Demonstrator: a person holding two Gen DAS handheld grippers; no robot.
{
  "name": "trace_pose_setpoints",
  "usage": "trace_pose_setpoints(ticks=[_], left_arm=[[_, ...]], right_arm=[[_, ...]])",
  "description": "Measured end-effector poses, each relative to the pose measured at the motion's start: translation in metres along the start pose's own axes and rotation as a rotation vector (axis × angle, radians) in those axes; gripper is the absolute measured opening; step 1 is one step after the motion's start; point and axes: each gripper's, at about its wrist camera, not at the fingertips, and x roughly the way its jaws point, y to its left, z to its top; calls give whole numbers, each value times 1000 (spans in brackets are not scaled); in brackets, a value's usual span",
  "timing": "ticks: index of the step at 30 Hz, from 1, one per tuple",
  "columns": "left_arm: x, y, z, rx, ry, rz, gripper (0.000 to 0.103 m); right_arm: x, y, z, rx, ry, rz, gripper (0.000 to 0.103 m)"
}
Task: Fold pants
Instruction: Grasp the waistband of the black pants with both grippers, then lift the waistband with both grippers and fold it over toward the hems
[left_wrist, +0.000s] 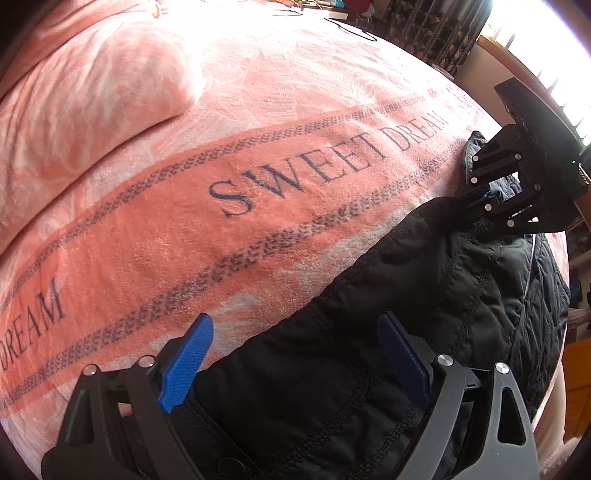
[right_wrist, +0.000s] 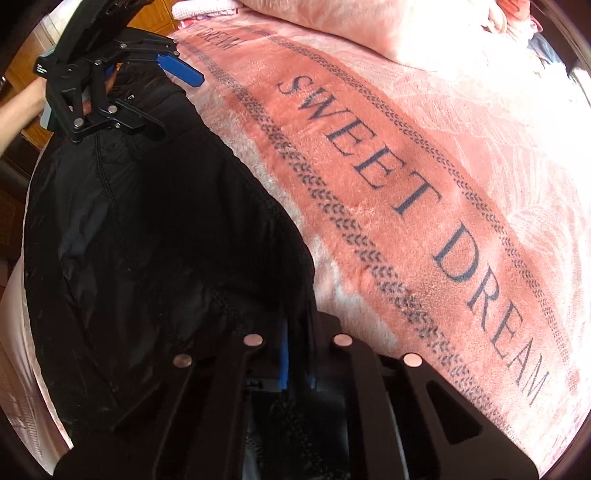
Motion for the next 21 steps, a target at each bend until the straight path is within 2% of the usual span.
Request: trace_pose_setpoints(ticks=[5, 8, 11, 13, 14, 16, 17, 19, 21], left_arm=[[4, 5, 9, 11, 10, -102, 93], [6, 4, 13, 18, 42, -220, 93], [10, -1, 14, 38, 94, -326, 99], [13, -6, 14, 74, 107, -277, 96], [14, -8, 12, 83, 111, -255, 91], [18, -11, 8, 106, 117, -186, 64], [19, -12, 5, 120, 110, -149, 58], [17, -10, 1, 115, 96, -111, 35], [8, -7, -3, 78, 72, -100, 26]], right_arm=[[-33, -1, -9, 34, -140, 29, 5], [-54, 3, -17, 24, -193, 34, 5], [-58, 9, -13, 27, -219, 39, 5], [-58, 7, -15, 29, -226, 41, 5], [-56, 8, -13, 31, -228, 37, 5], [-56, 7, -16, 42, -233, 36, 6], [-54, 7, -18, 49, -234, 38, 6], [-50, 7, -18, 63, -233, 29, 6], [-44, 11, -16, 73, -237, 7, 7]])
